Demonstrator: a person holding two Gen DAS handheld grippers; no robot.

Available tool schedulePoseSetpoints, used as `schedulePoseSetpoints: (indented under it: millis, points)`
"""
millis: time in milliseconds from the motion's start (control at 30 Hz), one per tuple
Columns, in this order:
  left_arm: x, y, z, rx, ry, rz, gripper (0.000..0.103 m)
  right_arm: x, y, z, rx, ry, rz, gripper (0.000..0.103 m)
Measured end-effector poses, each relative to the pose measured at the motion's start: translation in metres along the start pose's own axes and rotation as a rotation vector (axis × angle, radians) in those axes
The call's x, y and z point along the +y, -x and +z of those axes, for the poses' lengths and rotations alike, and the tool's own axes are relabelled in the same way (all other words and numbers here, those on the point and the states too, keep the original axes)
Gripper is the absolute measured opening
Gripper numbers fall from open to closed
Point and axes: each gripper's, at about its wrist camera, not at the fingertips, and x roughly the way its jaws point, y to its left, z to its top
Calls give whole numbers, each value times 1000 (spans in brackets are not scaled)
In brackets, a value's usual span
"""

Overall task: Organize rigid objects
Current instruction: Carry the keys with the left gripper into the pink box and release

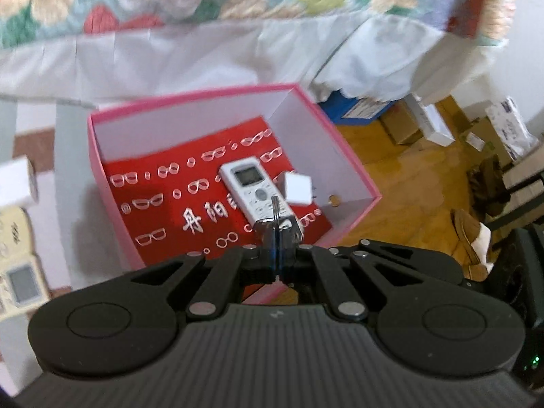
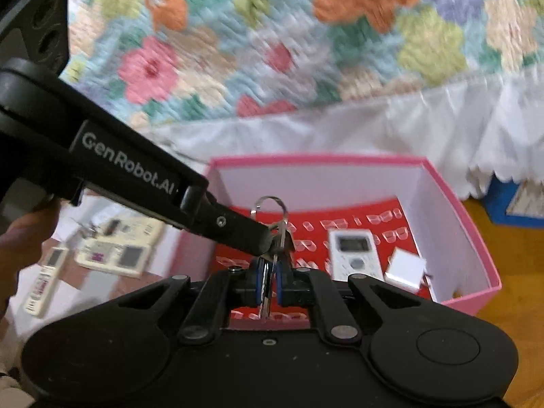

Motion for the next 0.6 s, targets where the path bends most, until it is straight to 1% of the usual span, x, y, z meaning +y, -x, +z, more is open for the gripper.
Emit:
schedulePoseSetpoints:
  millis: [67, 100, 133, 167, 200, 267, 300, 333, 433, 500, 600]
  points:
    - [5, -14, 0, 12, 20, 10, 1, -8, -11, 0, 40, -21, 0, 10]
    - [7, -19, -1, 15, 20, 24, 6, -11, -16, 0, 55, -28, 3, 12]
    - [7, -23, -1, 21, 13, 45, 12, -14, -20, 0, 69, -32, -13, 16]
    - [5, -24, -1, 27, -3, 70, 23, -15, -21, -1, 78, -39, -34, 26]
    - [3, -22, -2, 22, -29, 90, 30, -18, -21, -1, 81, -45, -40, 30]
    - [-1, -14, -3, 8, -79, 100, 34, -24, -13, -2, 68, -76, -3, 33]
    - [-1, -8, -3, 14, -83, 105, 41, -26, -7, -2, 65, -88, 19, 33]
    - [-1, -2, -2, 24, -84, 107, 44, -27, -2, -2, 60, -94, 37, 35]
    - [0, 23, 0, 34, -99, 119, 46, -25, 16, -1, 49, -73, 59, 38]
    - [2, 43, 1, 46, -102, 143, 49, -19, 30, 0, 45, -58, 85, 41]
    - [6, 73, 1, 57, -120, 192, 49, -7, 53, 7, 41, -44, 153, 42]
